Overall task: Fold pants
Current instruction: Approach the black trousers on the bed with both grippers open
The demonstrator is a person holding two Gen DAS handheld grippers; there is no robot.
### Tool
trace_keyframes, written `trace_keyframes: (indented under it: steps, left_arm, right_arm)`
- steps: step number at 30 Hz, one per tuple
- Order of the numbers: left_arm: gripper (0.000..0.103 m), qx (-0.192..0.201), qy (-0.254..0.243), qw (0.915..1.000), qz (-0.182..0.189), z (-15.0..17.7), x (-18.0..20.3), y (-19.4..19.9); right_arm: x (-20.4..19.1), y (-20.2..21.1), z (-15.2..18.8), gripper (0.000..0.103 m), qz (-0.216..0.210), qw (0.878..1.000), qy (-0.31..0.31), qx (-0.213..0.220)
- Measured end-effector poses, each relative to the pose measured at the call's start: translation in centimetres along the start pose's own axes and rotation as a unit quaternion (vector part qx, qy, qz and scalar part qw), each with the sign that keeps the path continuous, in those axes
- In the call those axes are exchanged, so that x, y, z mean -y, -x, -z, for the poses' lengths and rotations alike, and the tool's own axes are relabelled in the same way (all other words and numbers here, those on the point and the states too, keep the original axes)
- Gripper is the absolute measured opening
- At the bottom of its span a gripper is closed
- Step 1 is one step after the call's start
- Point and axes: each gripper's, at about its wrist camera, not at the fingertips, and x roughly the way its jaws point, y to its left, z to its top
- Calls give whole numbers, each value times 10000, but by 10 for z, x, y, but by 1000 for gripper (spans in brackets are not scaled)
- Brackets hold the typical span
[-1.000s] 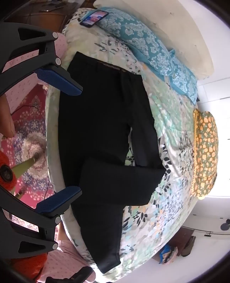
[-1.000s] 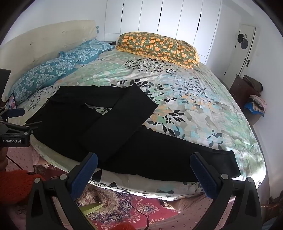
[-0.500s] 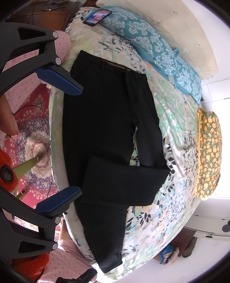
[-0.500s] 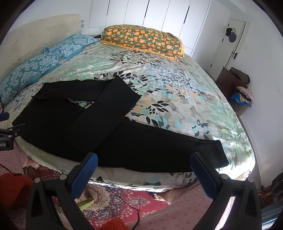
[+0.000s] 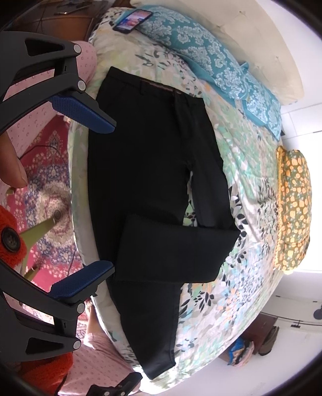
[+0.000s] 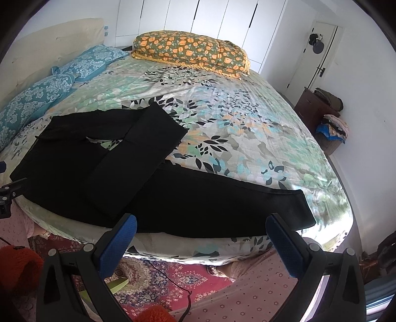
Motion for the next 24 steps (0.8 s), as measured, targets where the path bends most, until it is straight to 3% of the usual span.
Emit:
trace_keyframes:
  steps: [24]
  left_arm:
    - [103,-13,-149,9997,-175,2,0,0]
  right_arm:
    - [-10,-3,-2,103,-24,9998,164,-76]
